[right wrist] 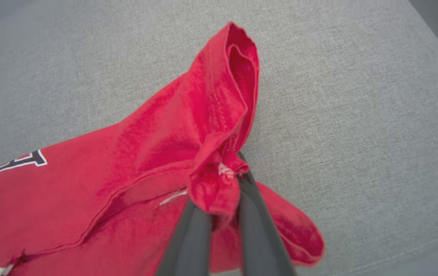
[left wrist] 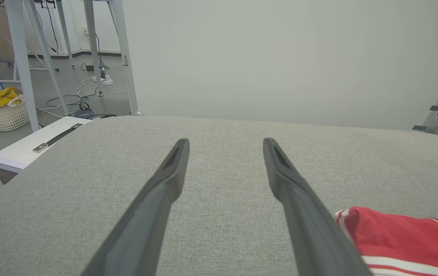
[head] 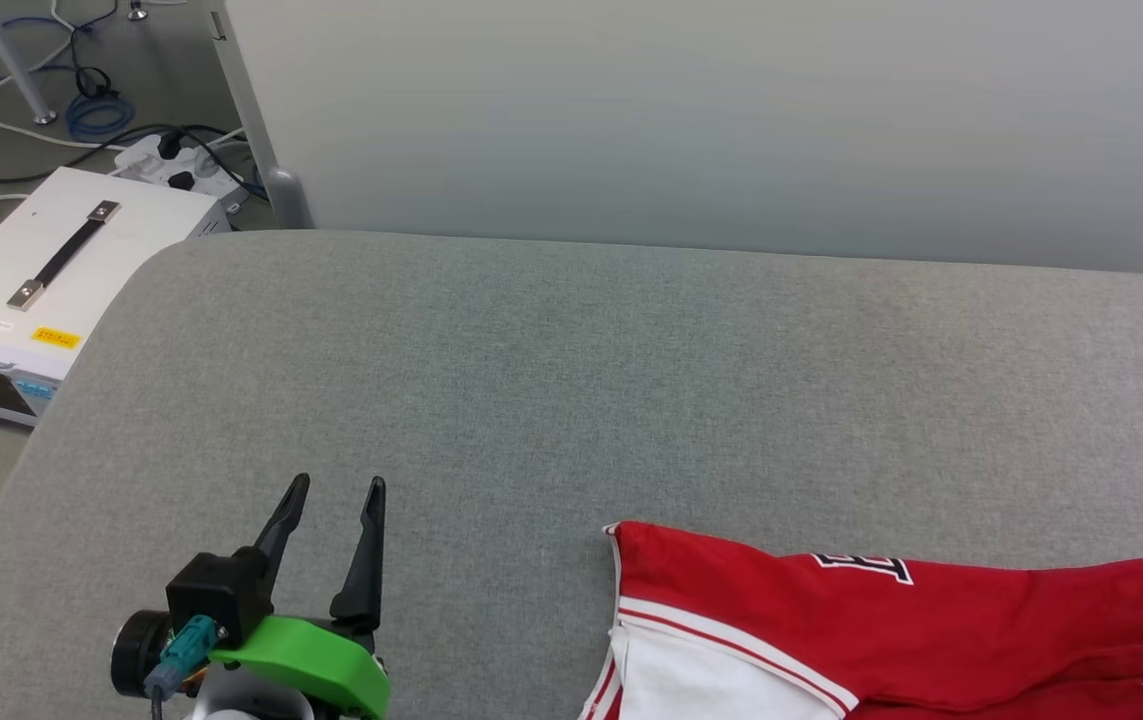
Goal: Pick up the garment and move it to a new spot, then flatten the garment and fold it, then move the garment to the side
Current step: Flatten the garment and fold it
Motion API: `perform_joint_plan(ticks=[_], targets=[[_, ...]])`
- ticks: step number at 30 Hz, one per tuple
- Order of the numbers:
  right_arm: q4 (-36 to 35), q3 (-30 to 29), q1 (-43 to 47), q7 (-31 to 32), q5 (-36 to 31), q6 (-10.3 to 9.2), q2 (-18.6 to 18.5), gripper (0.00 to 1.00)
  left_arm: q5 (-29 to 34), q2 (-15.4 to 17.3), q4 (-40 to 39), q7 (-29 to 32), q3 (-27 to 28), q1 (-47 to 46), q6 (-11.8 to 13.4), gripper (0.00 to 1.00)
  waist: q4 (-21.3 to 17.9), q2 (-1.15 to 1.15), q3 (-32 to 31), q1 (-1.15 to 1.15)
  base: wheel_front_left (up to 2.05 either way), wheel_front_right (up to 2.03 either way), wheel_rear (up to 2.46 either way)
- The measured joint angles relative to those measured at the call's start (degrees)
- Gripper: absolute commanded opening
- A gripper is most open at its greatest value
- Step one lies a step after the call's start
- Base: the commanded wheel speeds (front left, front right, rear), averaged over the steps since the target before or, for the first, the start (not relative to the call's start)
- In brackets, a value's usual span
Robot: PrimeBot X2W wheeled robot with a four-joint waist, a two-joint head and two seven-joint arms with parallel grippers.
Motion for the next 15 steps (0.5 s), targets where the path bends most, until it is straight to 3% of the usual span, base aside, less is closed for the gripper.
perform_joint_plan(ticks=[9,15], targets=[[-12.5,4.2,4.7,6.7,3.4,-0.01,2.3,0.00,0.0,-0.8,-0.1,0.0,0.6,1.3,0.0,1.00,-0.6,0.00,-1.7,0.00,0.00,0.00,0.00],[-19.8,7.0,5.1,11.1,5.5,-0.01,9.1,0.00,0.5,-1.4,0.0,0.0,1.2,1.9,-0.1,1.00,-0.1,0.00,-2.4,0.00,0.00,0.00,0.00]])
